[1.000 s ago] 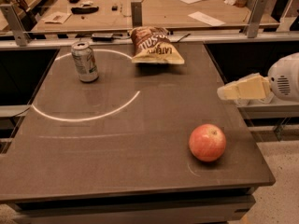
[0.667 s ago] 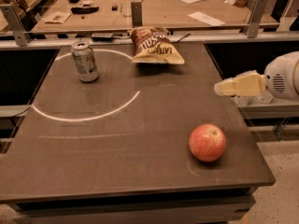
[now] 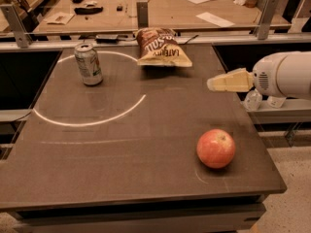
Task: Move brown chip bag near 7up can
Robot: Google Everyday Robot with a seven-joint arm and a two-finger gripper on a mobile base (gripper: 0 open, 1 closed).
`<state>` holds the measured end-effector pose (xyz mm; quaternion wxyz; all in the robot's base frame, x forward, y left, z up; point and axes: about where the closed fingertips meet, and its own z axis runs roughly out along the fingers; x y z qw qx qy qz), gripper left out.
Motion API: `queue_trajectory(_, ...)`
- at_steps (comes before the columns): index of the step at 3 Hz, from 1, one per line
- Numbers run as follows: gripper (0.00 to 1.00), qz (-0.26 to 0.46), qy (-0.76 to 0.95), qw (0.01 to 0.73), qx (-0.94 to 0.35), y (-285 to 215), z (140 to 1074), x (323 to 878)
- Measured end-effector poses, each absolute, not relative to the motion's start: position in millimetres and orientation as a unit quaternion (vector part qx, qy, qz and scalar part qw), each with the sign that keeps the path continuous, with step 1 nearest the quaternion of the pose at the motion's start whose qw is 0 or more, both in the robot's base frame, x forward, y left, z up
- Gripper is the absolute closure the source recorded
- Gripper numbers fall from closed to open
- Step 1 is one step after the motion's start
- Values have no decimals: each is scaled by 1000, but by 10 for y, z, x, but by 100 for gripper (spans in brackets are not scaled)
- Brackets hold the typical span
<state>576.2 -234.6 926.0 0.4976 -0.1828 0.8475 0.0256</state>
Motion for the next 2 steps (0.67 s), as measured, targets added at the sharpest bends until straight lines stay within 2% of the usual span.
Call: queue_trajectory(2,0,58,836,500,-219,-2007,9099,6201)
